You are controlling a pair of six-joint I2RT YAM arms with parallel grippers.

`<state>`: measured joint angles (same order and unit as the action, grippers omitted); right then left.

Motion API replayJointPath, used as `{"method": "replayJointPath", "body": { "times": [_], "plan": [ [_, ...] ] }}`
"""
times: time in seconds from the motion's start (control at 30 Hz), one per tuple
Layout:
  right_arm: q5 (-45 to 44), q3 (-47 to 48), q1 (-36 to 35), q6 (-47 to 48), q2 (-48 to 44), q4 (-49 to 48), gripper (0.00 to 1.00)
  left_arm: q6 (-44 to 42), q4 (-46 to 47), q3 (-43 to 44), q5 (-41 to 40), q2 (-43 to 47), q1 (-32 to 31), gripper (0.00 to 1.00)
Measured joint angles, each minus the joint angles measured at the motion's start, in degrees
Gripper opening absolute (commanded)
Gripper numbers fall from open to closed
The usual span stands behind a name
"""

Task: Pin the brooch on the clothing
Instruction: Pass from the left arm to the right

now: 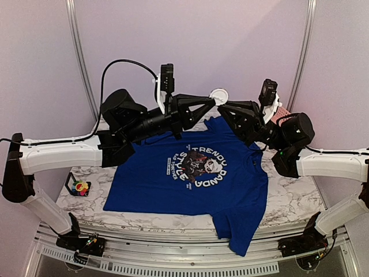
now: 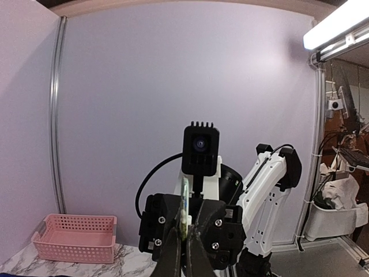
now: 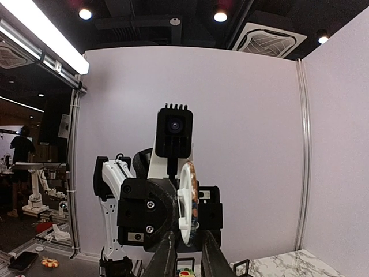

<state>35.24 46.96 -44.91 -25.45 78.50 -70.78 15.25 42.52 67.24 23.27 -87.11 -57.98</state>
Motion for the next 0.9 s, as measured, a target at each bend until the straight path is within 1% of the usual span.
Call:
{"method": "replayJointPath", "body": {
  "times": [0.1,0.23,0.4,0.43,0.47,0.53,0.57,0.6,0.63,0.7,0.77,0.83,0.9],
  "plan": [
    [0.48,0.83,-0.07,0.15,0.0,0.44,0.03,-0.04,0.0,0.31,0.02,-0.22,-0.13,0.0],
    [0.98,1.16,-0.04,0.17,0.0,0.68,0.0,-0.2,0.07,0.46,0.07,-0.28,-0.2,0.0],
    [1.18,1.42,-0.02,0.44,-0.11,1.31,0.0,-0.17,0.04,0.55,0.0,-0.28,-0.2,0.0],
    [1.22,1.42,-0.02,0.59,-0.2,1.4,0.0,-0.2,0.07,0.55,0.02,-0.28,-0.2,0.05],
    [1.22,1.42,-0.02,0.81,-0.35,1.68,0.0,-0.22,0.04,0.55,0.04,-0.28,-0.2,0.24],
    [1.22,1.42,-0.02,1.6,-0.94,3.13,0.0,-0.98,-0.17,0.55,0.15,-0.26,-0.2,0.65],
    [1.16,1.42,-0.04,2.49,-1.73,5.6,0.0,-1.62,-0.63,0.52,0.48,-0.24,-0.2,0.78],
    [1.11,1.42,-0.04,3.61,-2.56,8.39,0.0,-2.47,-1.53,0.35,0.96,-0.11,-0.17,0.84],
    [1.05,1.49,-0.04,4.79,-3.45,11.19,0.0,-3.41,-2.25,-0.02,1.4,0.13,-0.04,0.87],
    [1.11,2.95,0.35,8.44,-6.25,22.12,0.0,-7.13,-6.32,-1.64,2.75,1.81,0.81,0.92],
    [1.57,6.91,1.11,13.57,-9.03,36.06,0.0,-11.47,-11.32,-2.38,3.54,3.61,1.86,0.94],
    [1.36,12.9,1.6,19.63,-10.75,50.47,0.0,-17.0,-18.49,-2.38,4.52,5.92,3.39,0.95],
    [1.2,21.22,1.97,25.79,-11.17,66.27,0.0,-22.47,-26.64,-1.33,5.55,8.02,4.52,0.96]
  ]
}}
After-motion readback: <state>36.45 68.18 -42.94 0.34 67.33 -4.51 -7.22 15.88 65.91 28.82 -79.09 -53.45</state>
